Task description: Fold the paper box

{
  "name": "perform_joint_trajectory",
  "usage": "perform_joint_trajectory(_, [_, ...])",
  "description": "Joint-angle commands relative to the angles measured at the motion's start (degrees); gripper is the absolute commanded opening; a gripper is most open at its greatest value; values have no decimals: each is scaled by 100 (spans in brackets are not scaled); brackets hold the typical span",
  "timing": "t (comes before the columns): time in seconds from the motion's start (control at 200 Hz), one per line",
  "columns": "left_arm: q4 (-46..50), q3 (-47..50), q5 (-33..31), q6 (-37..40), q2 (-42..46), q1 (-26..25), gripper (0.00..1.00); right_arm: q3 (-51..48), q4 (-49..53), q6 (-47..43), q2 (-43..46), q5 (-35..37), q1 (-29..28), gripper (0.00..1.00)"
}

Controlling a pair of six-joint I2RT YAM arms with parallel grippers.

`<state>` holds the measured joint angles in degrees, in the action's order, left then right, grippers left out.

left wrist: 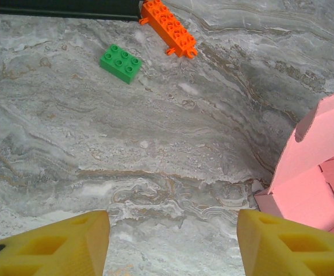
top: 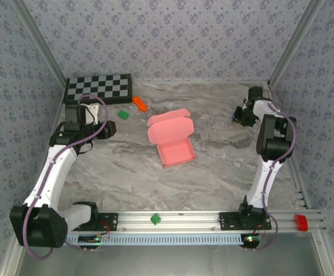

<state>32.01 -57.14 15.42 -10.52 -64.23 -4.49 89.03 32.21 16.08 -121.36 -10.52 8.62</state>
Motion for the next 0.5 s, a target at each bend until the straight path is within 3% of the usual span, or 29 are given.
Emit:
perform_joint_trajectory(0.0, [95, 19, 102, 42, 77, 40, 60, 189, 128, 100, -184, -203, 37, 17])
perform_joint_trajectory(0.495, [110, 27, 94, 90, 86, 48, 60, 266, 198, 134, -309, -426, 36, 17])
